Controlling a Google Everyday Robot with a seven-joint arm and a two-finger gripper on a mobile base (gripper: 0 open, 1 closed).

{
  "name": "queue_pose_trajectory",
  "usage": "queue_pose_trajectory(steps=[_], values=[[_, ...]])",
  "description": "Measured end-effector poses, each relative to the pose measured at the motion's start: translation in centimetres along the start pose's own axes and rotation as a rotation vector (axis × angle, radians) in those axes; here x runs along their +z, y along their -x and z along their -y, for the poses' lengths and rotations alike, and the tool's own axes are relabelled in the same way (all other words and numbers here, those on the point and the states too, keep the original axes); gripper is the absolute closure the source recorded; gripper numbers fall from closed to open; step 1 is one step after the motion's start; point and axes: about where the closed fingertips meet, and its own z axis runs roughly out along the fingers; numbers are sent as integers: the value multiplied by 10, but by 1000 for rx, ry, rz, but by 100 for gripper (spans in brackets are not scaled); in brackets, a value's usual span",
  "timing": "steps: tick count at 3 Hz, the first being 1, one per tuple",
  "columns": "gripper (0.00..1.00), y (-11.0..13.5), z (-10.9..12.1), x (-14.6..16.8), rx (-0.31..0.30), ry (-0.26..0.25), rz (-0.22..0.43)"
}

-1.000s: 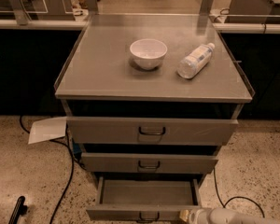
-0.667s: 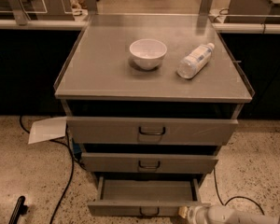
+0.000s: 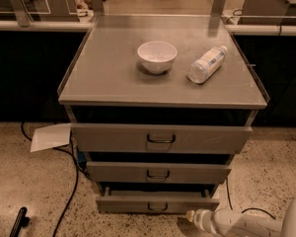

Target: Close bottom drawer

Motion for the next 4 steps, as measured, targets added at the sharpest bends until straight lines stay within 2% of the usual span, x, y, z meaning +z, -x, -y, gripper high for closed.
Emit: queue_pose_trajectory(steps=[2, 3, 4], values=[[100, 37, -16, 18, -23, 14, 72], [100, 53, -12, 29, -11, 2, 99], [100, 56, -12, 30, -11, 1, 105]])
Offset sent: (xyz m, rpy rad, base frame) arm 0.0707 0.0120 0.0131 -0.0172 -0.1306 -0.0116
